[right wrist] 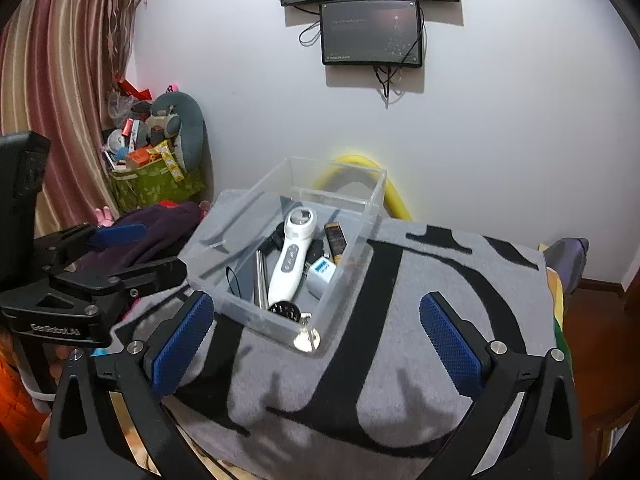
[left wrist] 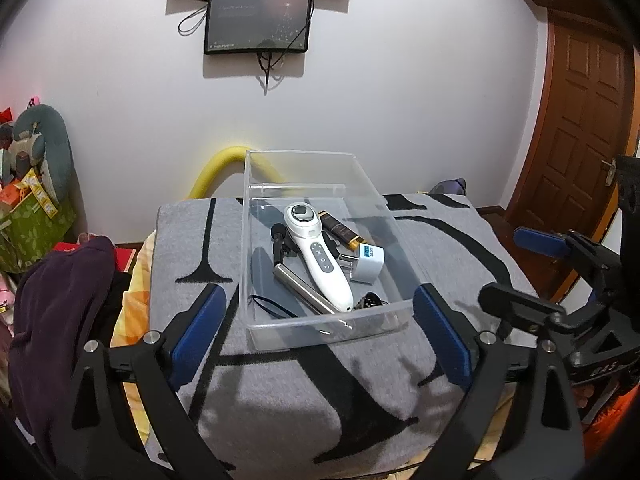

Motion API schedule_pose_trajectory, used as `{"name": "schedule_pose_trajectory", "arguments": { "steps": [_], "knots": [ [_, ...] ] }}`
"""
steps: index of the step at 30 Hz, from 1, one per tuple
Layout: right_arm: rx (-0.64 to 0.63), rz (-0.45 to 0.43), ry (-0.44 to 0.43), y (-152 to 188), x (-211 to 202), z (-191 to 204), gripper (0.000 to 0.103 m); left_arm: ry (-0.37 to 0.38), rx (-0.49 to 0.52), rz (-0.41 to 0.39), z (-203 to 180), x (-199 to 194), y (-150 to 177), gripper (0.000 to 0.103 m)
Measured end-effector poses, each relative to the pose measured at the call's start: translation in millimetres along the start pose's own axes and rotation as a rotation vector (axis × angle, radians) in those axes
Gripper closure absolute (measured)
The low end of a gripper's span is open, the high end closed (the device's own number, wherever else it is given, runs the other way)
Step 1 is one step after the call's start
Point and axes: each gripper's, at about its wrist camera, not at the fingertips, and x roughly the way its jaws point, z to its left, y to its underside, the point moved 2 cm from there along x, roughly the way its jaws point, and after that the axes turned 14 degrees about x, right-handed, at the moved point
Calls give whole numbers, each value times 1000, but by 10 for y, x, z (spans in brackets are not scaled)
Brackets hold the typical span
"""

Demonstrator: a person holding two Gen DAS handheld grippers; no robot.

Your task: Organize rigid objects

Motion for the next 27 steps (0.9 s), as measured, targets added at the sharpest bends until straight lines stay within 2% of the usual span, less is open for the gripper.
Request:
{"name": "schedule_pose_trajectory", "arguments": {
  "steps": [4,10,27],
  "knots": [
    [-12,-6,33,104,19,-27,0,-4,3,-19,-69,-39,76,6],
    [-7,7,37,157,25,-51,0,-7,14,-28,-129,-53,109,6],
    [10,27,17,145,38,-68,0,-17,5,-28,-128,-36,127,6]
  ]
}}
